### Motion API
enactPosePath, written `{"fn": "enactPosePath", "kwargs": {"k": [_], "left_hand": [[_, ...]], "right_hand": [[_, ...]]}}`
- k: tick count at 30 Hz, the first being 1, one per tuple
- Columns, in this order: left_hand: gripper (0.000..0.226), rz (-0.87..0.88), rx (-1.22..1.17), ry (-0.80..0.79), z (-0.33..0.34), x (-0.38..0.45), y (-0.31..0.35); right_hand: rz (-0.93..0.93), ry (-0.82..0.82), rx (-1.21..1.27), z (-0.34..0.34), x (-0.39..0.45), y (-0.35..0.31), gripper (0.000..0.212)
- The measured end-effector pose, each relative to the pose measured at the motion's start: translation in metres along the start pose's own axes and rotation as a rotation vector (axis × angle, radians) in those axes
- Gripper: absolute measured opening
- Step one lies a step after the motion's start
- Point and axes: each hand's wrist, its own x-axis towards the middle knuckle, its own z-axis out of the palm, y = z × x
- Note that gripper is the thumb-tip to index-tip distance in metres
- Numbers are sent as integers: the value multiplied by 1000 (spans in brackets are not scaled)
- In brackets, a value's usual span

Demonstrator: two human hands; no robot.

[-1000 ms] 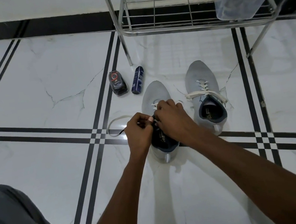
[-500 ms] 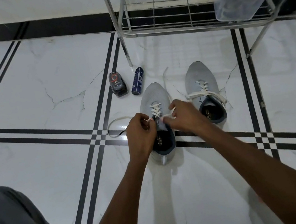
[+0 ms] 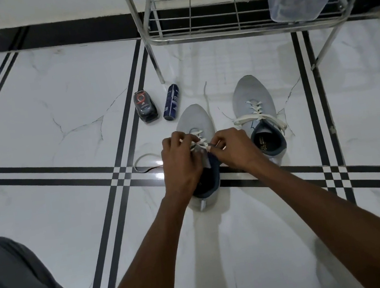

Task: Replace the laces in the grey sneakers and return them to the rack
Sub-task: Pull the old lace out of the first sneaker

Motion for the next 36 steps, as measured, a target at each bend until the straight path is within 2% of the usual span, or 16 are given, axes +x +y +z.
{"fn": "enactPosePath", "kwargs": {"k": [4, 5, 8, 9, 10, 12, 15, 17, 21, 23, 25, 26, 28, 30, 32, 36], "left_hand": [[8, 151, 146, -36, 1, 8, 0], [5, 83, 74, 23, 1, 8, -1], [7, -485, -301, 431, -10, 11, -14], [11, -558, -321, 460, -14, 11, -19], [20, -525, -302, 417, -15, 10, -20], [32, -240, -282, 222, -16, 10, -11], [20, 107, 12, -58, -1, 5, 2], [11, 116, 122, -77, 5, 5, 0], [17, 91, 308, -37, 5, 15, -5], [17, -155, 192, 158, -4, 18, -10], [17, -567, -27, 458, -22, 22, -20], [18, -652, -56, 533, -28, 23, -25], [24, -463, -64, 467, -30, 22, -22], [23, -109, -93, 191, -20, 18, -6], [13, 103, 0, -50, -7, 14, 0], [9, 109, 102, -140, 0, 16, -1]], "right_hand": [[14, -27, -19, -7, 2, -3, 10], [26, -20, -15, -8, 2, -1, 11], [47, 27, 2, -10, 1, 3, 12], [39, 32, 12, -10, 1, 4, 11], [28, 24, 20, -11, 2, 4, 10], [4, 0, 20, -10, 3, 1, 9], [-13, -26, 5, -9, 7, -1, 9], [-22, -42, -8, -8, 8, 0, 9], [-30, -43, -13, -6, 8, 4, 9], [-18, -42, -8, -6, 8, 5, 10], [-9, -27, -10, -6, 9, 5, 9], [-8, -18, -10, -6, 8, 5, 9], [-11, -25, -13, -6, 8, 4, 9], [-14, -29, -21, -7, 8, 2, 10], [-11, -26, -33, -8, 9, -1, 11], [-10, -42, -31, -5, 8, -2, 7]]}}
